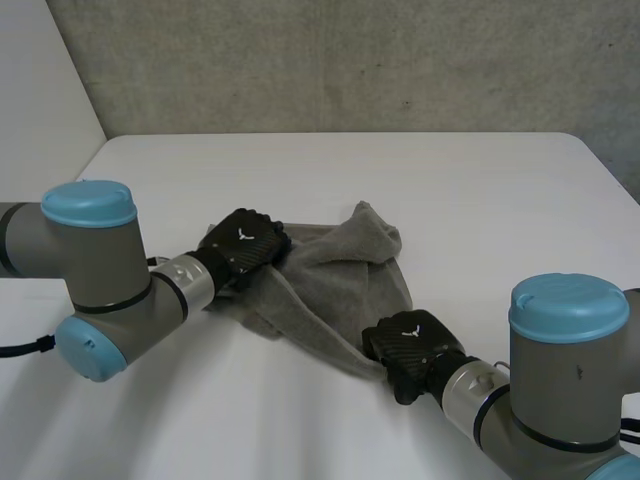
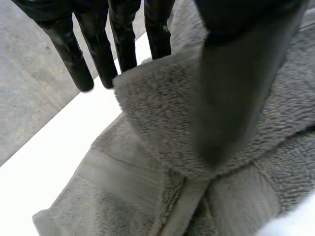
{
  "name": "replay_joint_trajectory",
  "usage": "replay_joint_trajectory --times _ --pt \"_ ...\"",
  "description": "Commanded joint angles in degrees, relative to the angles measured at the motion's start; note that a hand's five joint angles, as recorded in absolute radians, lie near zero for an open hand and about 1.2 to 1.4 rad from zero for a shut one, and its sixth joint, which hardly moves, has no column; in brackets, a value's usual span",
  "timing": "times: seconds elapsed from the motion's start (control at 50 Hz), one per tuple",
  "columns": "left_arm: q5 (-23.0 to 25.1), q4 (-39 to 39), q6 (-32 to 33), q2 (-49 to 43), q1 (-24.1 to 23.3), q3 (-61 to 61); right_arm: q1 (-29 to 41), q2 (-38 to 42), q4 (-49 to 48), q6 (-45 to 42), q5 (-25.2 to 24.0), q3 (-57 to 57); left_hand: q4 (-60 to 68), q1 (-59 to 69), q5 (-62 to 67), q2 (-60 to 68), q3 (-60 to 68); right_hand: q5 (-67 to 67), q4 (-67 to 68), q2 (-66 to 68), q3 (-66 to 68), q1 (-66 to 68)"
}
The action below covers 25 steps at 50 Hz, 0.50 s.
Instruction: Fold the towel.
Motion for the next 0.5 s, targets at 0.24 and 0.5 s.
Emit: replay_joint_trajectory --times 0.24,0.5 --pt "-2.51 1.19 0.11 -3.26 0.01 13.51 -0.75 -1.51 0.34 -4.92 0.22 -14.88 51.70 51.11 51.40 51.43 51.73 3.77 4.81 4.94 4.64 5.57" --pt "-25.20 17.80 -12.81 7.46 1.07 36.76 -1.54 -2.82 -21.60 -10.19 6.73 -48.98 51.70 51.11 51.40 51.43 51.73 3.77 4.81 4.94 4.64 5.57"
